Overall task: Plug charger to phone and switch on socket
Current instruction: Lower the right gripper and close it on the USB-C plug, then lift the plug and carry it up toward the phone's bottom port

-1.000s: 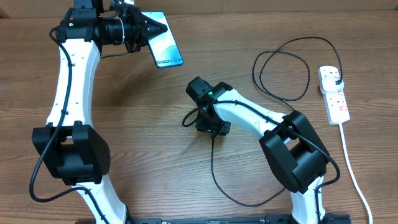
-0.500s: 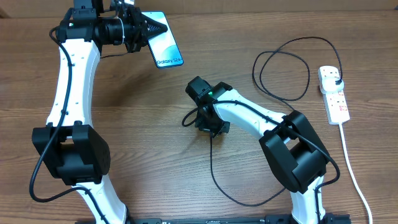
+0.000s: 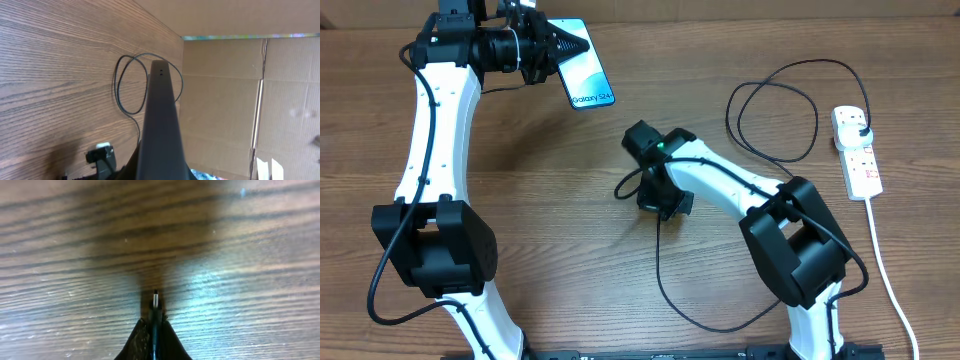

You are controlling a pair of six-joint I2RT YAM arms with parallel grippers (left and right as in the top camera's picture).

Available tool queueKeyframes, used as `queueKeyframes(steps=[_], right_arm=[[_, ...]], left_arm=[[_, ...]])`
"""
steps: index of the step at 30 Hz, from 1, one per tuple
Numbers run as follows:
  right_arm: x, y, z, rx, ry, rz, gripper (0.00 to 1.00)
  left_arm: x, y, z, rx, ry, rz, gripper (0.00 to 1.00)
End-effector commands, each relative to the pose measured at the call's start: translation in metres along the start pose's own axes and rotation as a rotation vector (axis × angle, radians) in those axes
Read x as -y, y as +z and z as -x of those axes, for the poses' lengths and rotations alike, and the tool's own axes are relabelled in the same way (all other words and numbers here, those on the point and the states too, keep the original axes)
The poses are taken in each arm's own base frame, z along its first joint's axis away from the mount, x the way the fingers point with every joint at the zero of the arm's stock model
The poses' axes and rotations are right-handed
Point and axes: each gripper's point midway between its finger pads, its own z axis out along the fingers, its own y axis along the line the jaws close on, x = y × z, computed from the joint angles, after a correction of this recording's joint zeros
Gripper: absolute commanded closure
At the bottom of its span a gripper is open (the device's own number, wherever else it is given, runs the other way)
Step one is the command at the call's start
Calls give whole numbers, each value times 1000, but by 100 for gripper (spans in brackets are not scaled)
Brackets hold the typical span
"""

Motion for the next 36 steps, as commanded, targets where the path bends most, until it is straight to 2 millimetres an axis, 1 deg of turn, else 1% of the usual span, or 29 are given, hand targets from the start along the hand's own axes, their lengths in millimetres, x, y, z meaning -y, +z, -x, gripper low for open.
queueKeyframes(steps=[1,3,4,6,8,11,14,15,18,21,26,30,33,36], right_arm=[[-24,-30,16,-52,-94,215,96],[-42,-51,16,-105,-217,418,96],[-53,-68,15,-132,-323,575,96],[-59,-93,16,-156,-436,792,96],[-55,-109,22,-139,-501,914,96],[-43,-123,34,-71,-597,1019,96],[-34,-142,37,-2,-704,1148,96],[-31,-153,36,33,-749,1226,96],[-29,-168,34,74,-792,1324,96],[-33,-179,29,117,-853,1398,96],[-45,-186,15,141,-936,1457,96],[-56,-198,4,155,-984,1543,96],[-58,-208,1,164,-998,1604,96],[-60,-209,2,152,-989,1604,96]], left_arm=[[21,-7,-3,-5,26,-48,96],[21,-8,-3,-4,28,-49,96],[21,-8,-3,-4,28,-49,96],[22,-8,-3,-4,32,-54,96],[24,-8,-2,-7,39,-63,96],[33,-10,-3,-23,70,-112,96],[40,-13,-3,-31,99,-150,96],[42,-14,-2,-31,107,-157,96],[42,-14,-2,-29,111,-158,96],[43,-14,-2,-29,114,-159,96],[45,-14,-4,-40,142,-174,96],[46,-14,-5,-42,168,-179,96],[47,-14,-4,-40,181,-184,96],[58,-16,-8,-61,233,-238,96]])
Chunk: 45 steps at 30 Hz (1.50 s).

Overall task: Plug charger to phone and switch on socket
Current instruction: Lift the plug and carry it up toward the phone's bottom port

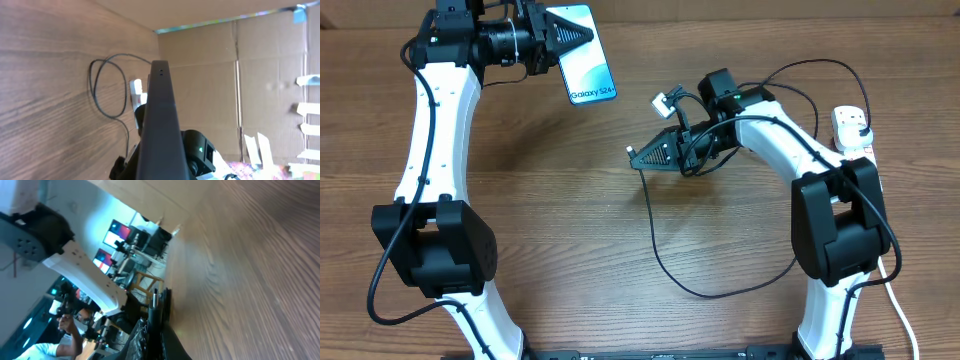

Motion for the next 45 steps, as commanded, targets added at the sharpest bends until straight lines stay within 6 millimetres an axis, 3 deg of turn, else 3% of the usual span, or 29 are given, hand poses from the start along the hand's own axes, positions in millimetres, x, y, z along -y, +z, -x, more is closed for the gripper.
queueKeyframes(steps=[1,5,14,18,31,38,45], right_arm=[[-30,-4,22,42,-71,65,96],[-34,-4,25,42,-88,66,96],[-48,-5,55,38,-124,66,96],[-55,-6,79,33,-125,66,96],[-73,-9,117,25,-168,61,96],[-81,-10,137,66,-170,22,96],[-81,-12,147,104,-166,-2,96]], left_arm=[[35,-8,-5,-38,122,-115,96],[54,-3,-10,-69,205,-182,96],[65,13,-13,-77,253,-194,96],[70,16,-2,-31,223,-179,96],[101,9,28,94,249,-226,96],[100,7,30,97,202,-227,96],[95,-9,35,95,172,-230,96]])
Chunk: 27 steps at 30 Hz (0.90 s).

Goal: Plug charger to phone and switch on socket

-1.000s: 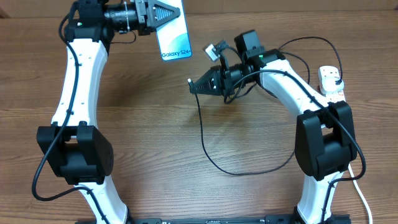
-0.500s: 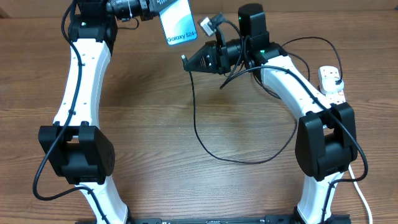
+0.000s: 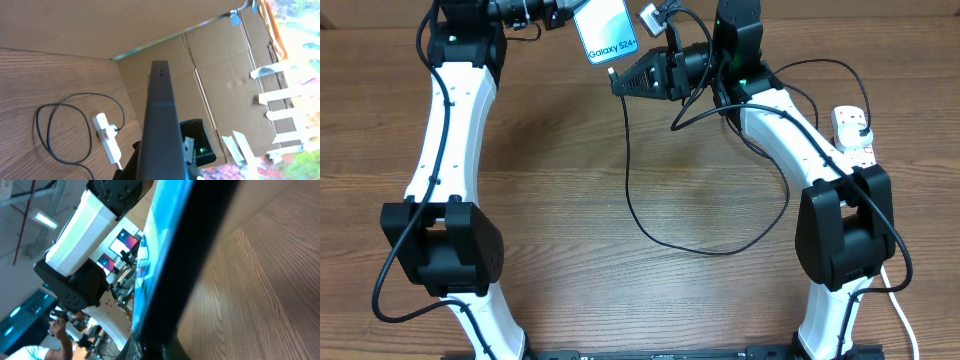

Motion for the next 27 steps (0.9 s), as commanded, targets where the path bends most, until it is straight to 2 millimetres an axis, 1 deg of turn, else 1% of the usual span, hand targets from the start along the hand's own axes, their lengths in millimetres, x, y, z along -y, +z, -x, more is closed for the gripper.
queueKeyframes(steps=[1,5,13,21,27], right_arm=[[-21,-2,18,30,-7,-20,96],[-19,-2,19,40,-7,-28,96],[-19,-2,23,54,23,-36,96],[-29,-2,30,67,21,-26,96],[-27,-2,33,82,50,-34,96]], left_arm=[[17,-18,6,5,9,-20,96],[16,-25,7,1,8,-23,96],[17,-24,7,-2,10,-24,96],[17,-22,6,-1,9,-23,96],[15,-21,10,19,1,-13,96]])
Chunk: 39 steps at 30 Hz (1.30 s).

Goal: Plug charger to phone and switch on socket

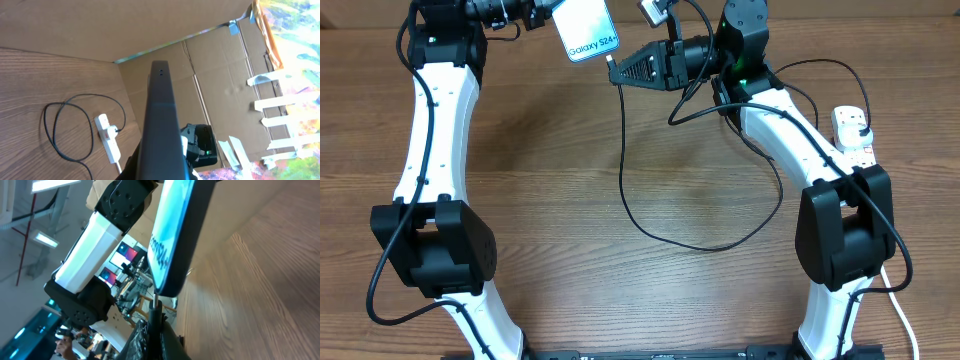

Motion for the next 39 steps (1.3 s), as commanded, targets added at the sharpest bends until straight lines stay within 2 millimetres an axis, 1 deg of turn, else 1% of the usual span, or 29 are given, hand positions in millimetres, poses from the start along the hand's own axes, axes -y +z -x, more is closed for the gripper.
queueKeyframes(steps=[1,6,11,18,39], right_arm=[[-24,-2,14,28,-15,-5,96],[-23,-1,17,44,8,-13,96],[-24,-1,18,45,1,-12,96],[-24,-1,17,44,0,-11,96],[-24,-1,18,43,-5,-10,96]], left_arm=[[20,1,0,6,21,-15,96],[17,1,5,35,8,-2,96],[21,5,6,49,21,-6,96],[23,14,3,47,25,-8,96],[25,14,4,52,78,-11,96]])
